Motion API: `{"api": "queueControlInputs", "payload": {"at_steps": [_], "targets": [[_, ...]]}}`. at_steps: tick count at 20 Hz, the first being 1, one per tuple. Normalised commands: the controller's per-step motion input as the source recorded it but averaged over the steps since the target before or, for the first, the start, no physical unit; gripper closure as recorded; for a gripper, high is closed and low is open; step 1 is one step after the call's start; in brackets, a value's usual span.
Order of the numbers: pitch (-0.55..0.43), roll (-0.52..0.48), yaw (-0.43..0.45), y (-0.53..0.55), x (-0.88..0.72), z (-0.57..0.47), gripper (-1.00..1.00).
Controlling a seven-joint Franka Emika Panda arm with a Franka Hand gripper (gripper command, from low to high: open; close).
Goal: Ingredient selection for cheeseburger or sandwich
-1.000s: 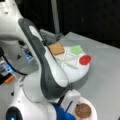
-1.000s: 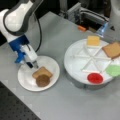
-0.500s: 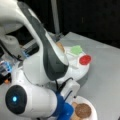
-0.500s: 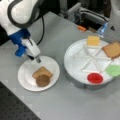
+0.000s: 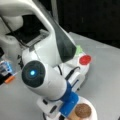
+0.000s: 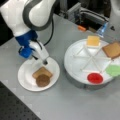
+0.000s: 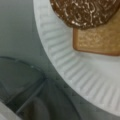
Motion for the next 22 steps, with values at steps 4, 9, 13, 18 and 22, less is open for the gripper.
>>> {"api": "queueControlInputs", "payload": {"at_steps": [4,9,13,18,22], "targets": [[-0.156,-0.486,-0.104,0.54,-0.86,0.07,-1.00],[-0.180,-0.434,-0.032,0.40,-0.65,-0.11,-1.00],[-0.169,-0.309,-0.014,0.21,-0.34,-0.16,-1.00],[-0.116,-0.200,-0.009,0.05,-0.12,-0.07,-1.00],[-0.077,-0.164,0.002,0.03,-0.06,-0.02,-1.00]]}}
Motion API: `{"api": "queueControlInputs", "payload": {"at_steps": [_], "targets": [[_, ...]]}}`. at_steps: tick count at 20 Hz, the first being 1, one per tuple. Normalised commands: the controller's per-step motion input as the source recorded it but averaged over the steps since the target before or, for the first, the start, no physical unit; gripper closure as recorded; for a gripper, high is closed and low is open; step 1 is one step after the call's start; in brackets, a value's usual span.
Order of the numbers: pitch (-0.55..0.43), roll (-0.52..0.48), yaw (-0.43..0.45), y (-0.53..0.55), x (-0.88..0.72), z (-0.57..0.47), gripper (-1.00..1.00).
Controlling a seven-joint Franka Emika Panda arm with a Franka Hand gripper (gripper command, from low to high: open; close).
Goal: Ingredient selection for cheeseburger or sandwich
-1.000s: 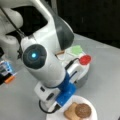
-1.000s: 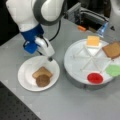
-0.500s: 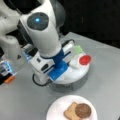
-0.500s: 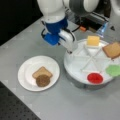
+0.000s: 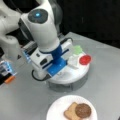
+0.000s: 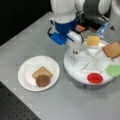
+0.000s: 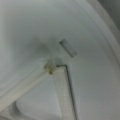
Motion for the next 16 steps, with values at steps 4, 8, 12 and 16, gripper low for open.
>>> {"api": "queueControlInputs", "payload": {"at_steps": [4,8,12,16], "targets": [[-0.066,-0.160,0.067,0.05,-0.07,-0.03,-1.00],[-0.041,-0.161,0.330,0.13,-0.11,-0.03,-1.00],[-0.029,-0.157,0.250,0.18,-0.16,-0.01,-1.00],[-0.031,-0.152,0.184,0.16,-0.22,-0.01,-1.00]]}}
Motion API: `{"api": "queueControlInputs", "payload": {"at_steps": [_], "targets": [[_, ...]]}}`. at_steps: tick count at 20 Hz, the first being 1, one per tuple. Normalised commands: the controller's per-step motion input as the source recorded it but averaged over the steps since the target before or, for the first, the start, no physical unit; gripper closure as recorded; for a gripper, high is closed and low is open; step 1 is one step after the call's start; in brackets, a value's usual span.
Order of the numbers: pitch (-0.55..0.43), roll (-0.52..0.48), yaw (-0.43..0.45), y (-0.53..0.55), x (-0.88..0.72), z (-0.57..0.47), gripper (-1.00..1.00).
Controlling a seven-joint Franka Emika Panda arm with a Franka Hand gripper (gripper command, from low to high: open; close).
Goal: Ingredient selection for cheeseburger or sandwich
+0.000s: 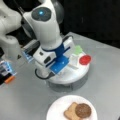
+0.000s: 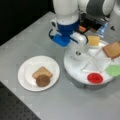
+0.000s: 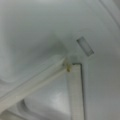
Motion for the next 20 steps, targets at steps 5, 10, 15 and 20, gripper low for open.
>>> {"api": "queueControlInputs", "payload": {"at_steps": [5,10,15,20], "targets": [[-0.044,-0.156,0.098,0.16,-0.25,-0.05,-1.00],[-0.055,-0.150,0.018,0.23,-0.29,-0.08,-1.00],[-0.057,-0.106,0.002,0.28,-0.30,-0.11,-1.00],[-0.064,-0.064,-0.009,0.29,-0.38,-0.14,-1.00]]}}
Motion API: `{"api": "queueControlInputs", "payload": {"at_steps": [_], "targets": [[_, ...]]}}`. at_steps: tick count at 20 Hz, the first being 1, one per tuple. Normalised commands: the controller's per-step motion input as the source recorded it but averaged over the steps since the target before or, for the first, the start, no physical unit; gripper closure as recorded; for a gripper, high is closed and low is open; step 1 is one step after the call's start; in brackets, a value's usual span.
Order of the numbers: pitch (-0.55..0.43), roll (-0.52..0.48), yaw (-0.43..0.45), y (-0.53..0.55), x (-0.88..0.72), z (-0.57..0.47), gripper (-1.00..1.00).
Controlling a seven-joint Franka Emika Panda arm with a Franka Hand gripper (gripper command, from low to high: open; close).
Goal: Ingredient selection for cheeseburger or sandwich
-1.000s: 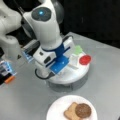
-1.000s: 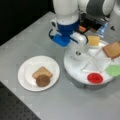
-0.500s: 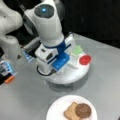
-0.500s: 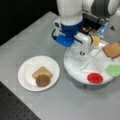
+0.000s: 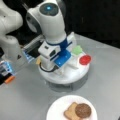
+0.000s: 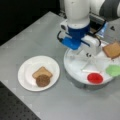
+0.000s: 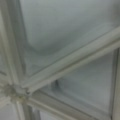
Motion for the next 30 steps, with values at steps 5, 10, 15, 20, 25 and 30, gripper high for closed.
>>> {"api": "queueControlInputs", "payload": {"at_steps": [5,10,15,20,25,30], "targets": [[-0.088,-0.040,-0.036,0.21,-0.41,-0.13,-1.00],[-0.116,-0.036,-0.071,0.14,-0.34,-0.10,-1.00],[-0.139,-0.053,-0.061,0.14,-0.27,-0.12,-1.00],[-0.148,-0.060,-0.052,0.12,-0.25,-0.10,-1.00],[-0.139,-0.060,-0.069,0.12,-0.22,-0.02,-1.00],[-0.130,-0.087,-0.090,0.13,-0.09,0.03,-1.00]]}}
